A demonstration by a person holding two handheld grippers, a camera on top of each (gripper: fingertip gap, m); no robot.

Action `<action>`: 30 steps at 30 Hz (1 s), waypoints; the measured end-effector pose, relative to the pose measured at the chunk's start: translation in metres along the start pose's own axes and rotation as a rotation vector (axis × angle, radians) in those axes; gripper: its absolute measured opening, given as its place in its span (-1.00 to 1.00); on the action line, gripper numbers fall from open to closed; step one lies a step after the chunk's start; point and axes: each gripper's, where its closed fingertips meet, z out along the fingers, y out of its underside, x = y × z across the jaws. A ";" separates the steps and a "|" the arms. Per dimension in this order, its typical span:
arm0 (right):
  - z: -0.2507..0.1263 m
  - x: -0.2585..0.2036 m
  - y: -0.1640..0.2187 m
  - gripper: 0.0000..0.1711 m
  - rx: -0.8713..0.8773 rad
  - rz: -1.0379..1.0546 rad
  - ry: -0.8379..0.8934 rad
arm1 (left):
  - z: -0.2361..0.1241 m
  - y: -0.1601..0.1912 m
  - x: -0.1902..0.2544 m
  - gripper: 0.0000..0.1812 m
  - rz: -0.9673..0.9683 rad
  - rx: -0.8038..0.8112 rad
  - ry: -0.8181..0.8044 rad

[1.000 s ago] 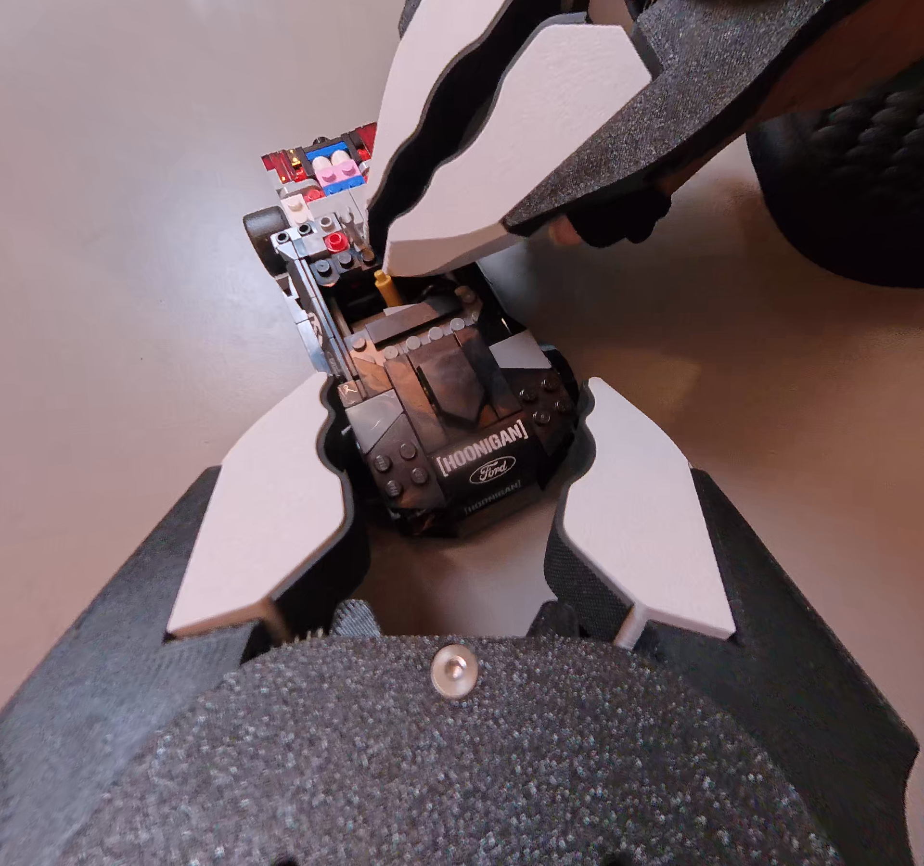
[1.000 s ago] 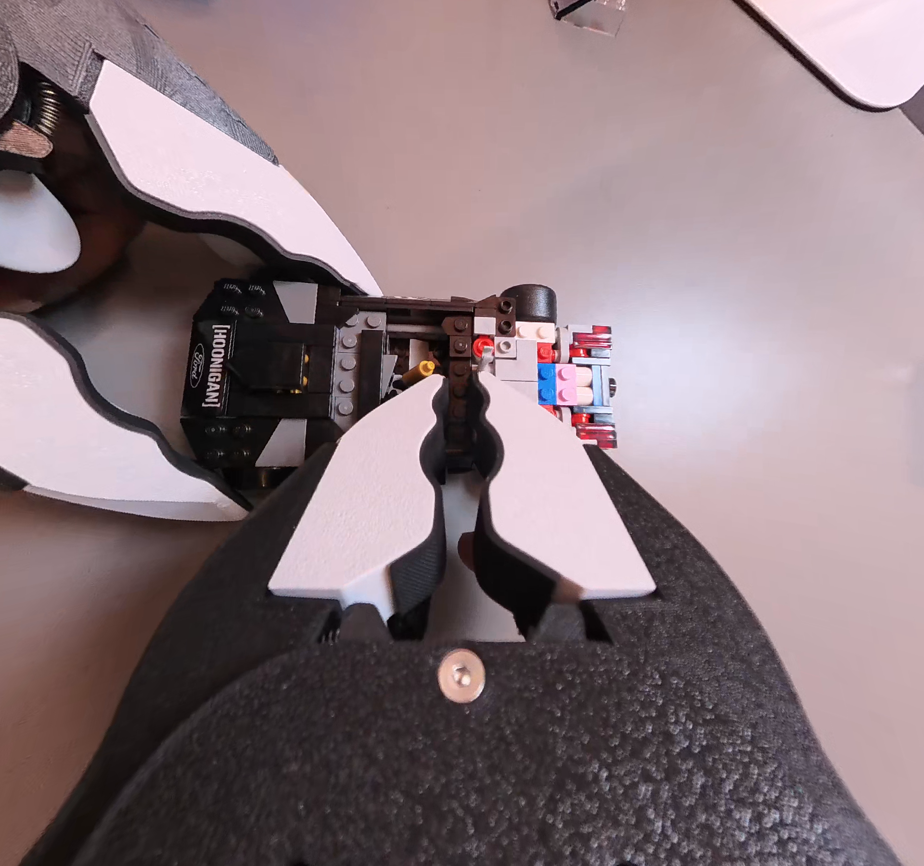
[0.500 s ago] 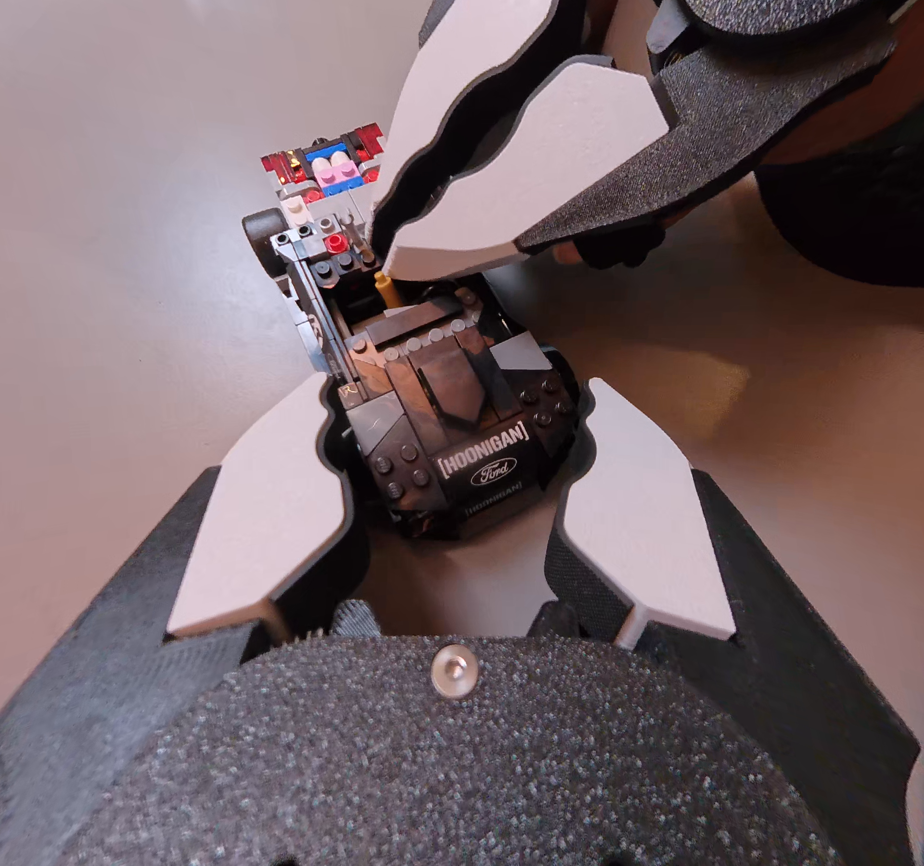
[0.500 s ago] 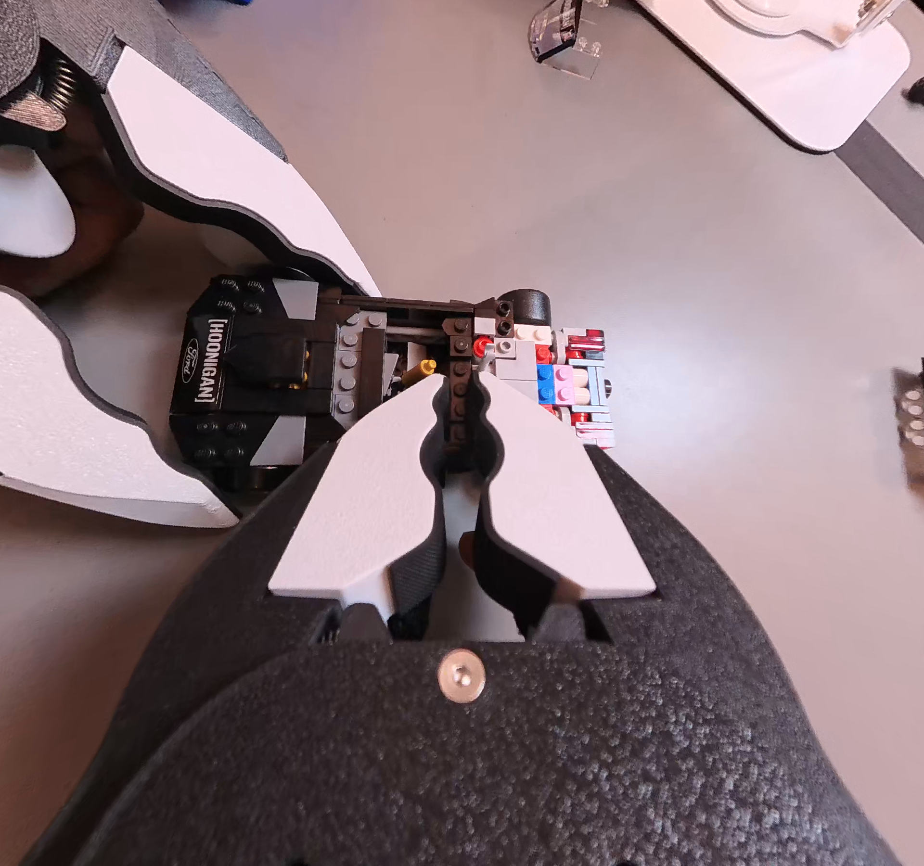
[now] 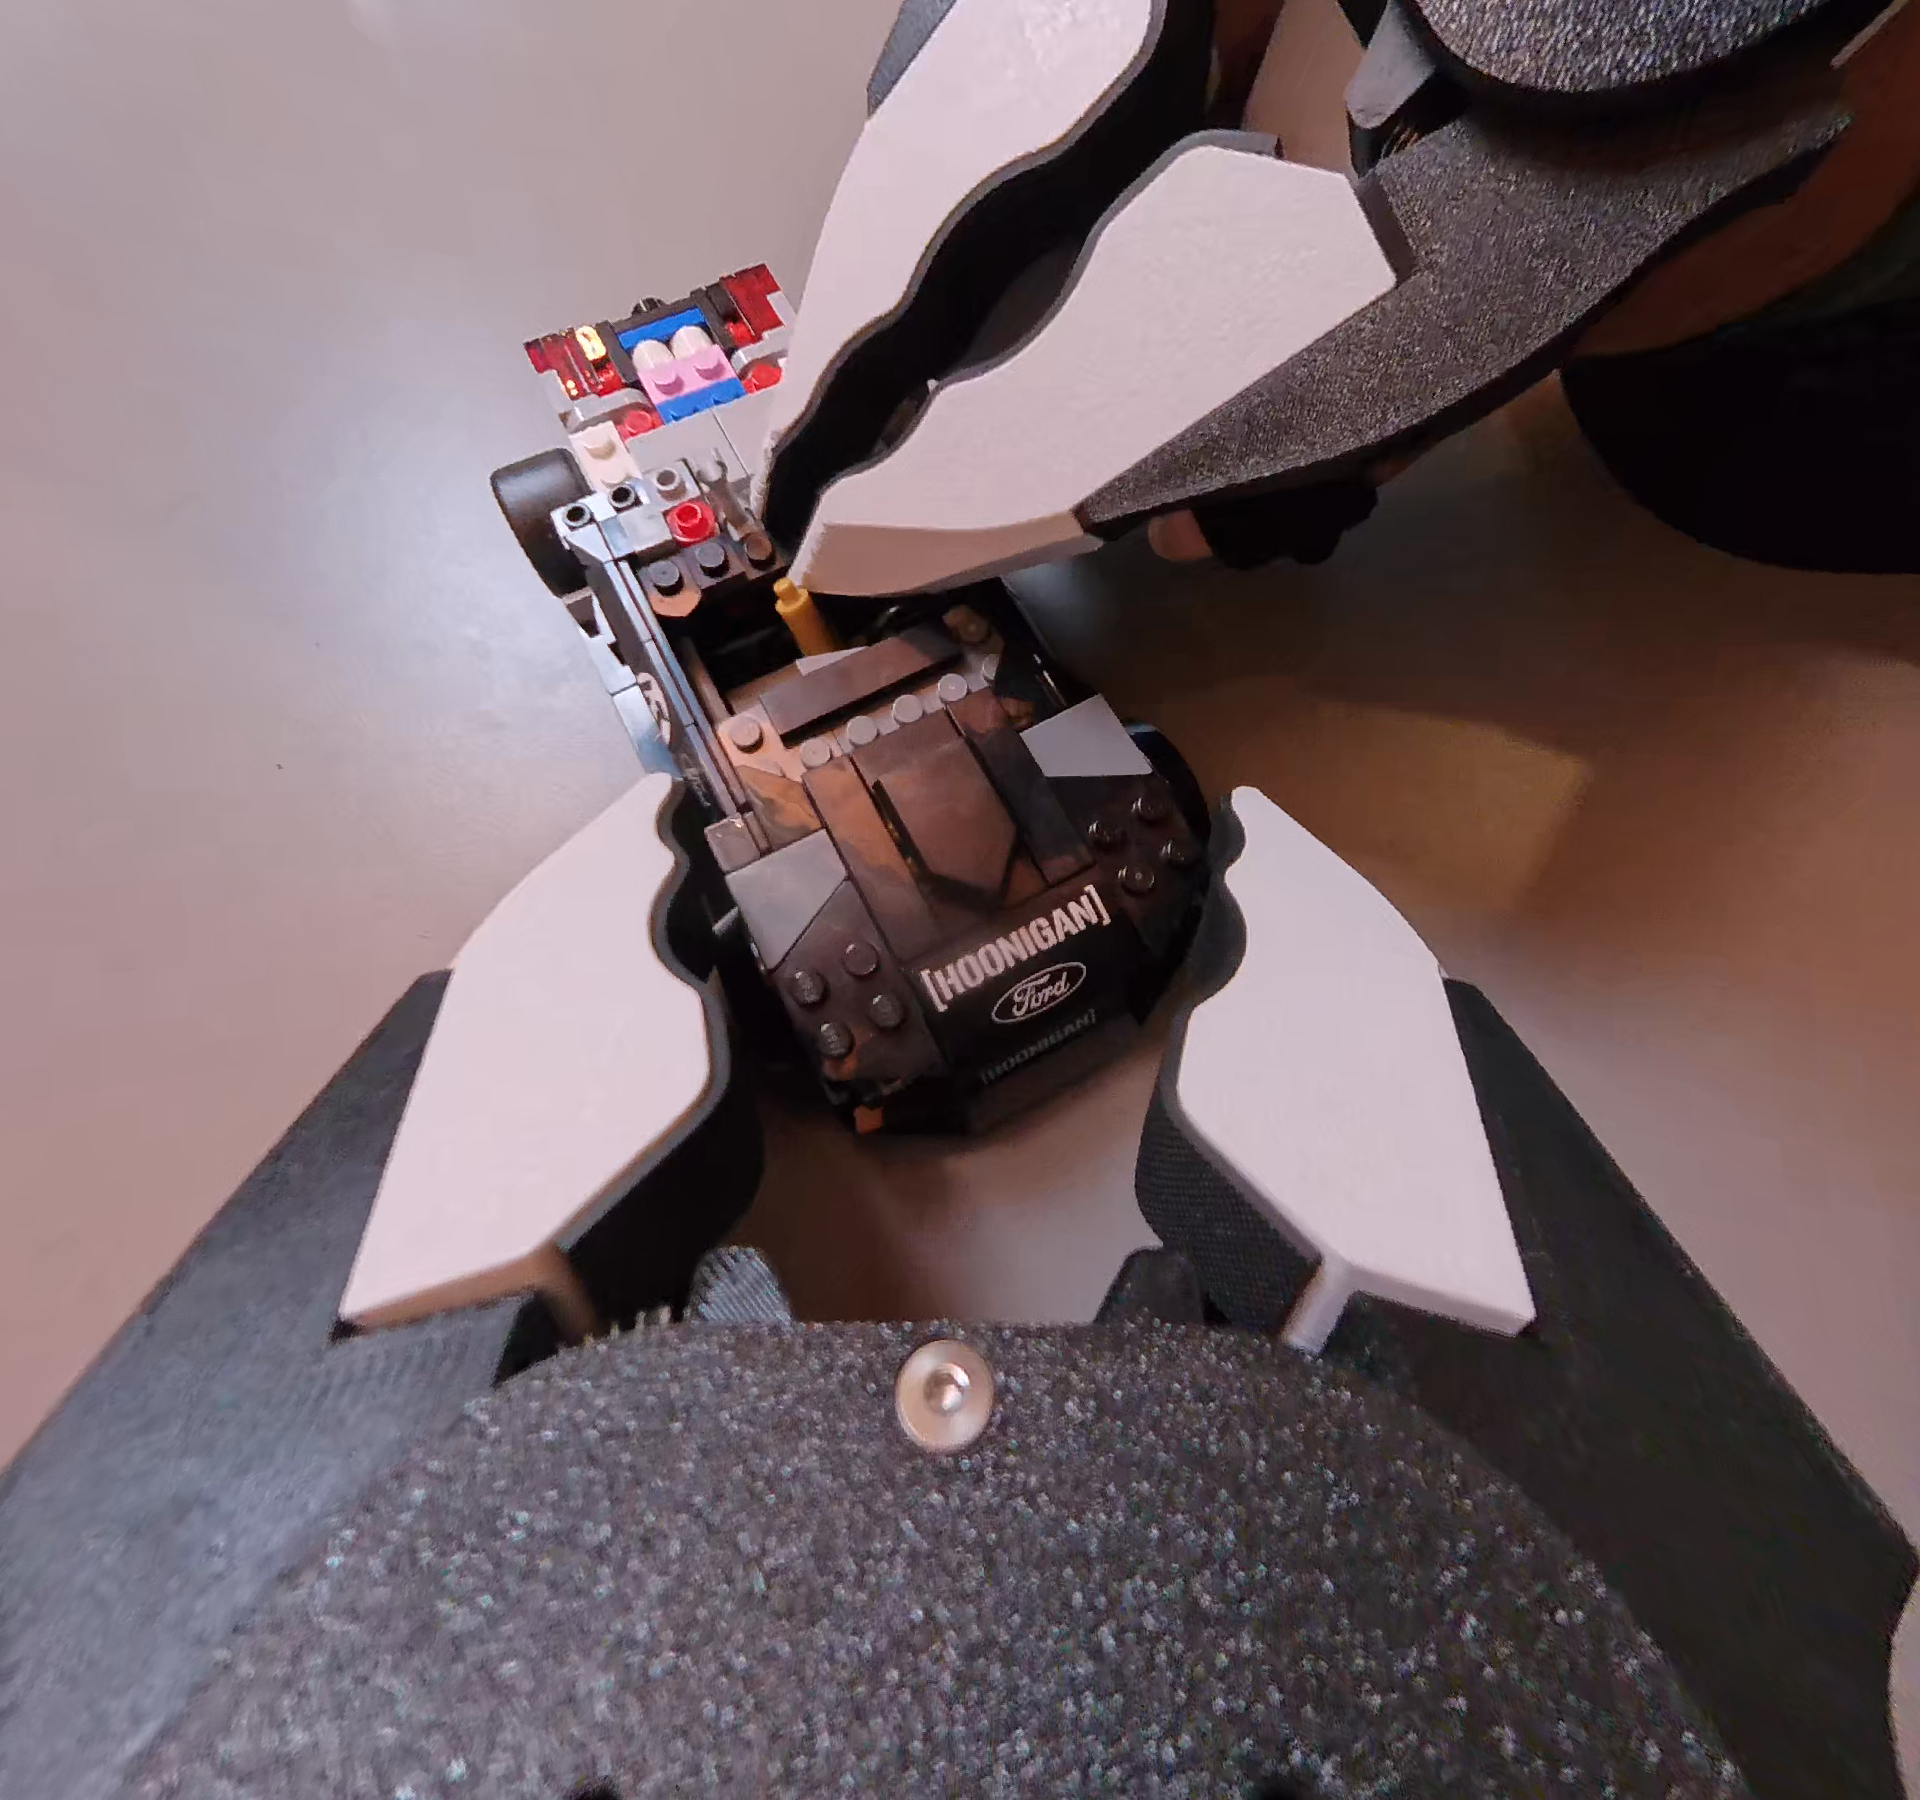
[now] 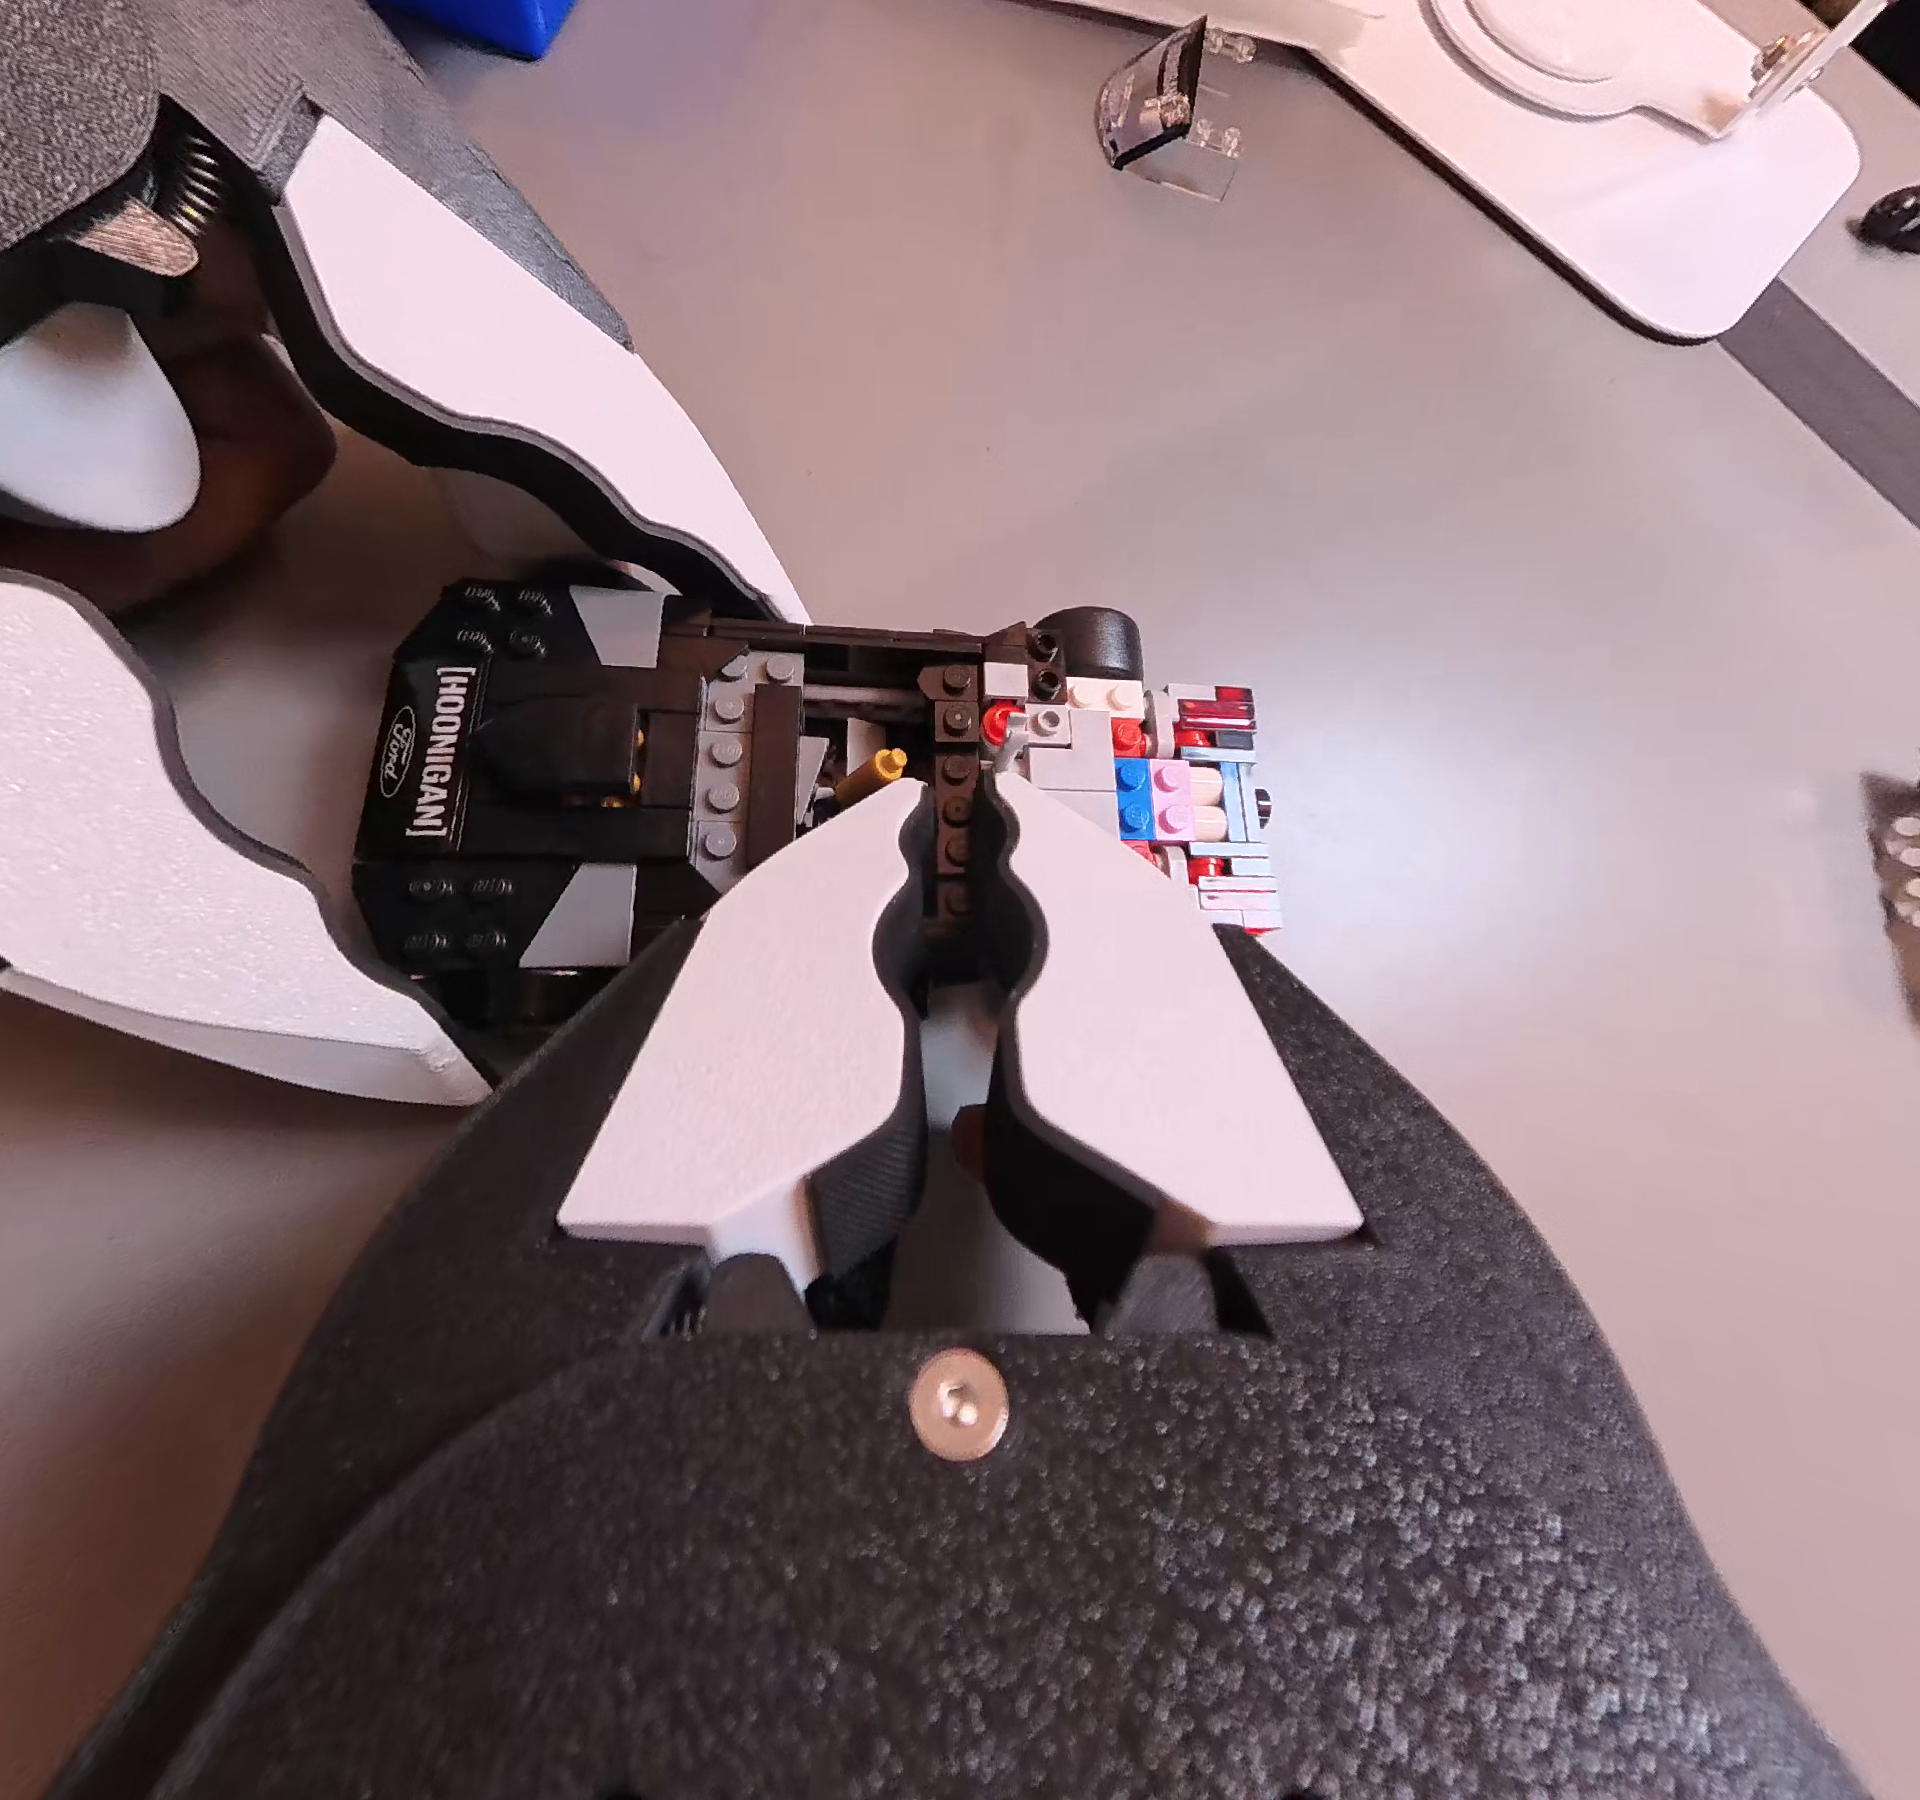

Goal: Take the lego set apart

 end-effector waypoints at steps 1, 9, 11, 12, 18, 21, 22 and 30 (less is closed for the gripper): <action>0.000 0.000 0.000 -0.92 -0.005 -0.008 0.002 | 0.000 0.000 0.000 0.01 0.001 0.000 0.001; -0.001 -0.001 0.000 -0.92 0.011 -0.055 0.019 | 0.000 0.001 0.001 0.02 0.008 0.000 0.012; -0.001 -0.001 -0.001 -0.92 0.007 -0.082 0.024 | -0.001 0.001 0.001 0.02 0.011 0.000 0.016; -0.002 -0.001 -0.001 -0.92 0.013 -0.092 0.025 | -0.001 0.001 0.001 0.02 0.011 -0.001 0.016; -0.004 -0.003 -0.003 -0.92 0.016 -0.194 0.026 | -0.001 0.001 0.001 0.02 0.014 0.000 0.018; -0.005 -0.003 -0.005 -0.92 0.004 -0.248 0.034 | -0.002 0.001 0.001 0.02 0.010 0.002 0.016; -0.006 -0.004 -0.007 -0.92 0.012 -0.250 0.023 | -0.002 0.001 0.001 0.02 0.009 0.003 0.015; -0.020 0.002 -0.028 -0.91 0.191 0.052 -0.106 | -0.002 0.000 0.001 0.01 0.006 0.007 0.021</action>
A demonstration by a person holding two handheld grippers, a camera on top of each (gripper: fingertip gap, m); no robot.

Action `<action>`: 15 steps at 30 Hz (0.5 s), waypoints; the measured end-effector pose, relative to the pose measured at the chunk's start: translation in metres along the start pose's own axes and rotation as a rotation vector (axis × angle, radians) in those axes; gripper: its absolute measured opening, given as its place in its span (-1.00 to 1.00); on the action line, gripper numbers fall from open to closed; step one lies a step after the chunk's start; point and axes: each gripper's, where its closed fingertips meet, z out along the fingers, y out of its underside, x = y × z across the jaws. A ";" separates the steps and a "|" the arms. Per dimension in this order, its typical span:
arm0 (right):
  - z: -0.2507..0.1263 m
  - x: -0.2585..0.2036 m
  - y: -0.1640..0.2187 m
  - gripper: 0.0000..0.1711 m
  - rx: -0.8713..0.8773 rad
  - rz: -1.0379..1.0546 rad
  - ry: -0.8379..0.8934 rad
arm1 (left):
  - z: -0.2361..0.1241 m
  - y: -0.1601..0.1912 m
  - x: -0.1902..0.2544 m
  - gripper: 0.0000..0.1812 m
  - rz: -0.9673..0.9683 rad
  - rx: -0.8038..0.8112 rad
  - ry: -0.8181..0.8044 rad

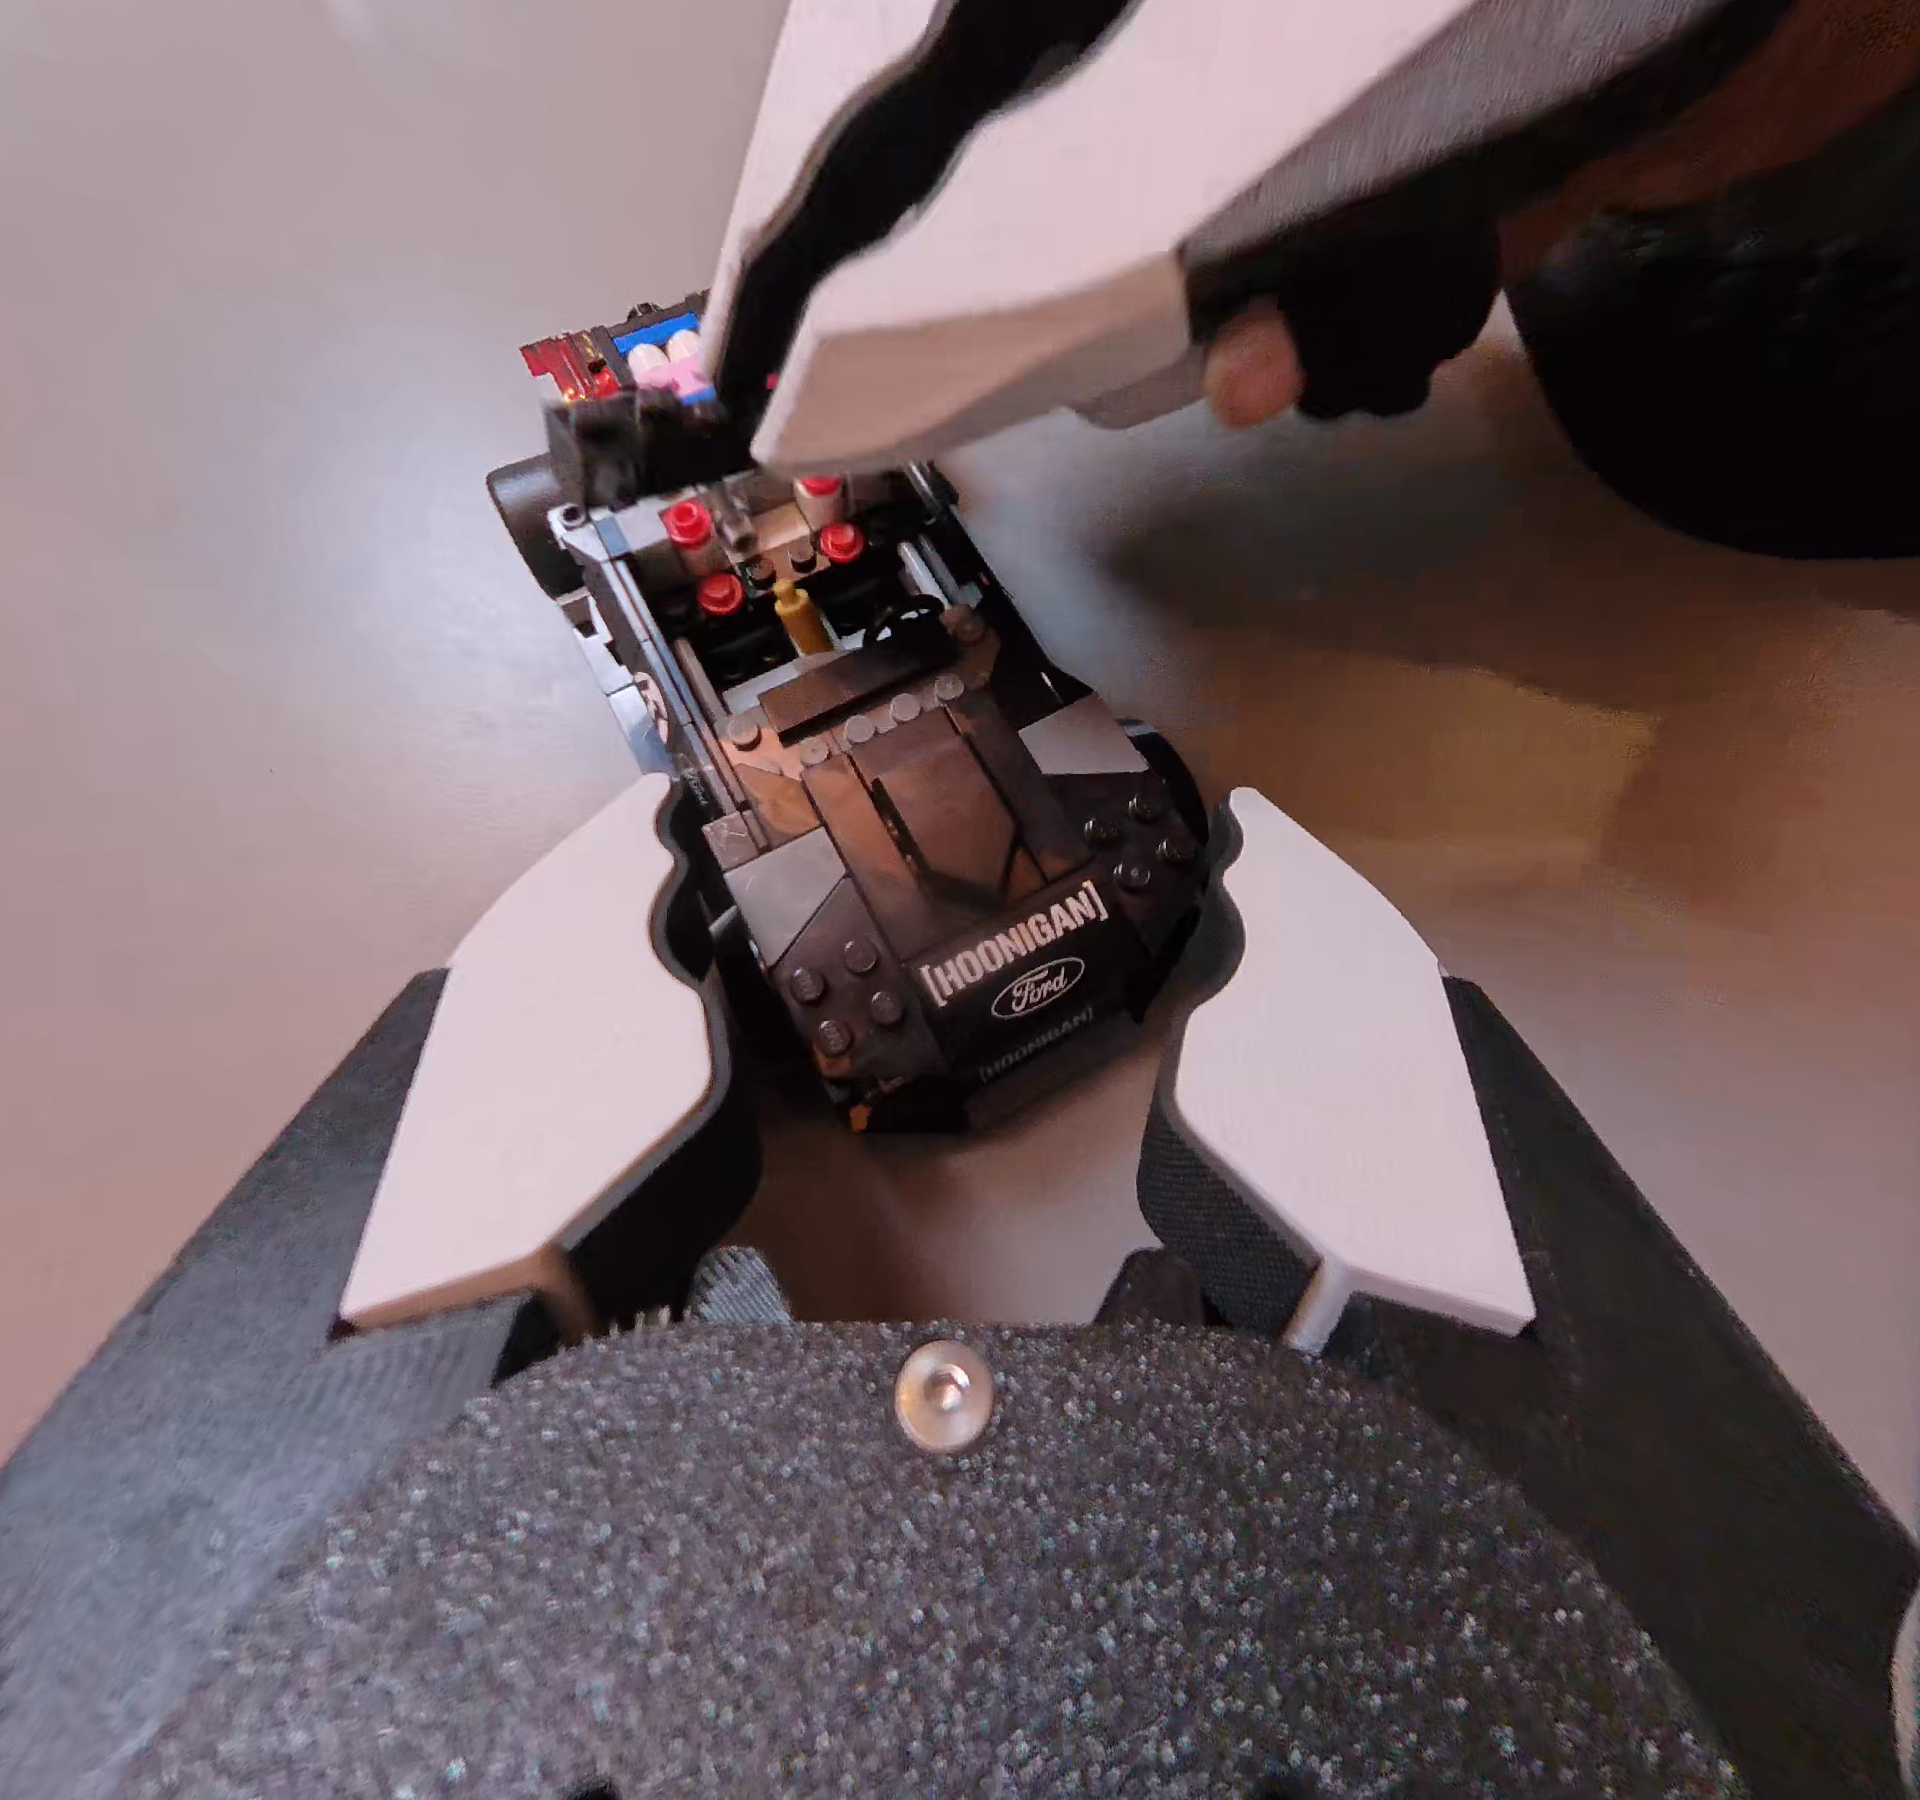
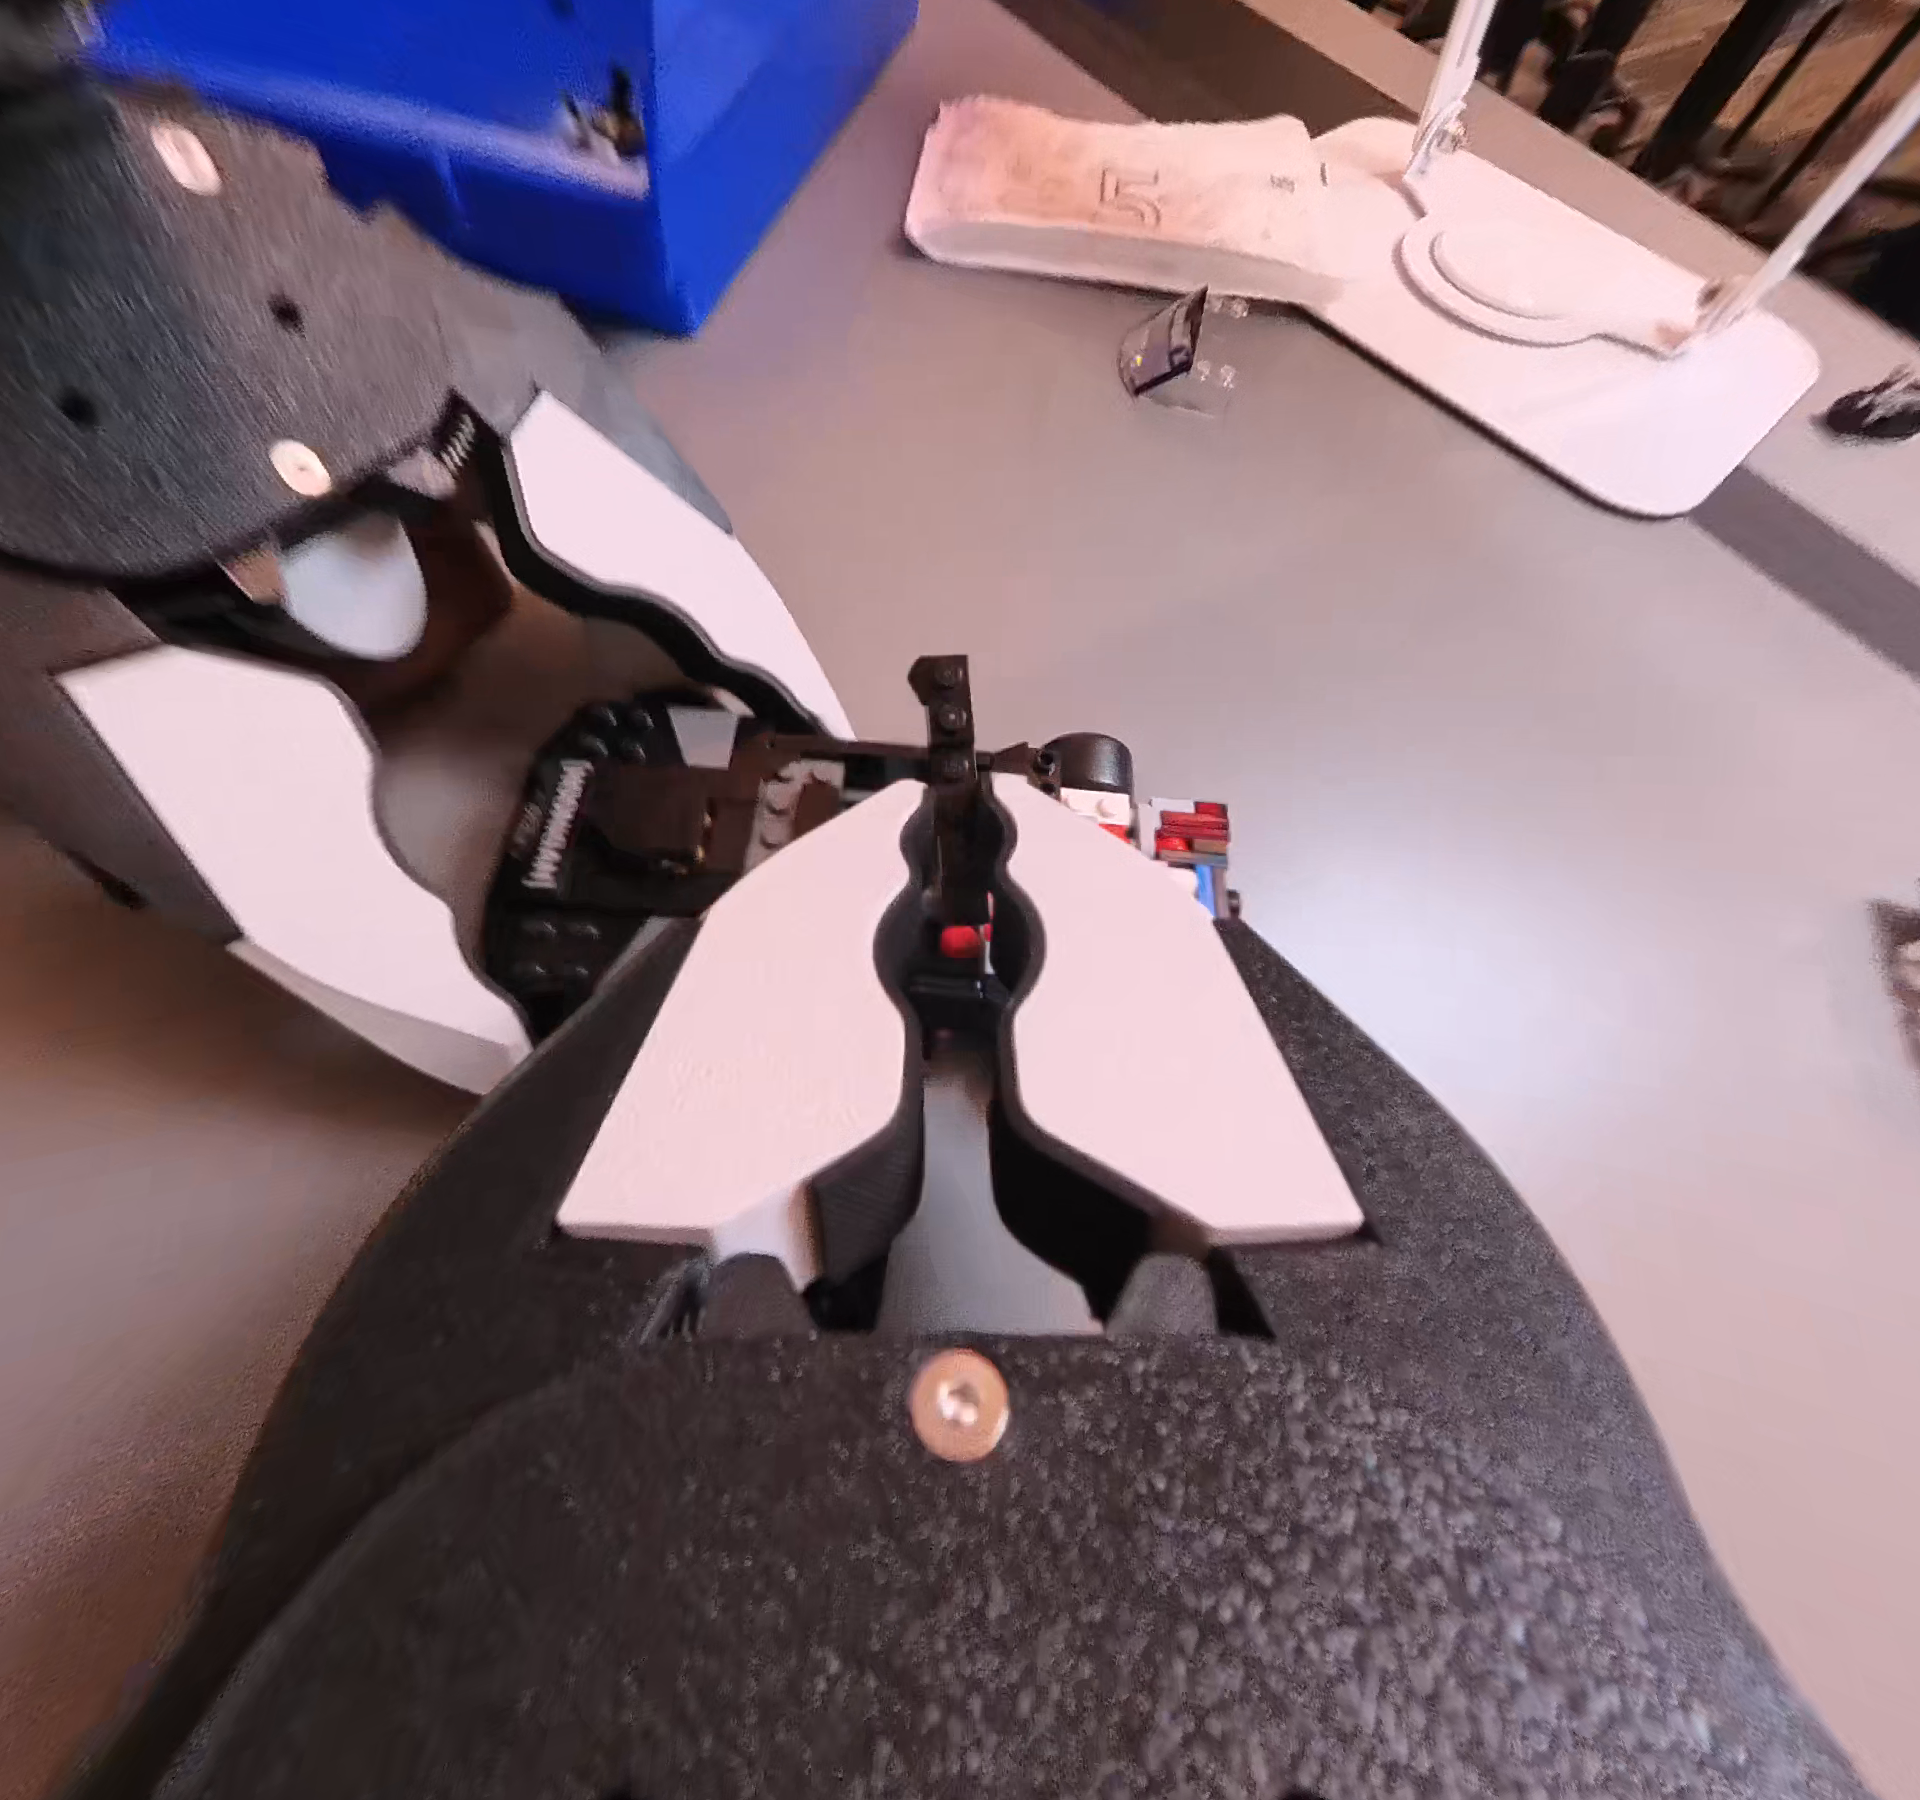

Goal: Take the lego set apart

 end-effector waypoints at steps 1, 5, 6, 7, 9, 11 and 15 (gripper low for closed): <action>-0.003 0.001 -0.004 -0.91 0.034 0.069 -0.021 | 0.000 0.000 0.000 0.01 -0.002 0.001 0.002; -0.015 0.015 -0.011 -0.91 0.134 0.320 -0.070 | -0.001 -0.001 0.002 0.03 -0.014 0.008 0.023; -0.018 0.017 -0.013 -0.91 0.159 0.385 -0.096 | -0.002 -0.001 0.002 0.05 -0.018 0.014 0.029; -0.020 0.019 -0.016 -0.91 0.188 0.450 -0.129 | -0.004 -0.003 0.002 0.06 -0.020 0.026 0.034; -0.025 0.020 -0.021 -0.91 0.246 0.584 -0.208 | -0.008 -0.006 0.001 0.07 -0.031 0.046 0.037; -0.031 0.021 -0.026 -0.91 0.304 0.706 -0.284 | -0.014 -0.010 -0.003 0.07 -0.043 0.076 0.032; -0.044 0.023 -0.038 -0.91 0.442 0.967 -0.467 | -0.033 -0.026 -0.018 -0.01 -0.056 0.191 -0.011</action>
